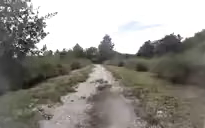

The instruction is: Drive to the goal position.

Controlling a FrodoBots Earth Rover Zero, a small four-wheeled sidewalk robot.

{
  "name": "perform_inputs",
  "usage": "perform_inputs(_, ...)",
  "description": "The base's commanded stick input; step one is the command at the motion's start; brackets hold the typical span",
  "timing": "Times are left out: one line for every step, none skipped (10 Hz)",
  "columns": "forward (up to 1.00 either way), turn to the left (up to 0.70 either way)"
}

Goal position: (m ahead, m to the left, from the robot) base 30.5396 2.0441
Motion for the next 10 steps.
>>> perform_inputs(0.85, 0.0)
perform_inputs(0.85, 0.0)
perform_inputs(0.85, 0.0)
perform_inputs(0.85, 0.0)
perform_inputs(0.85, 0.0)
perform_inputs(0.85, 0.0)
perform_inputs(0.85, 0.0)
perform_inputs(0.85, 0.0)
perform_inputs(0.85, 0.0)
perform_inputs(0.85, 0.0)
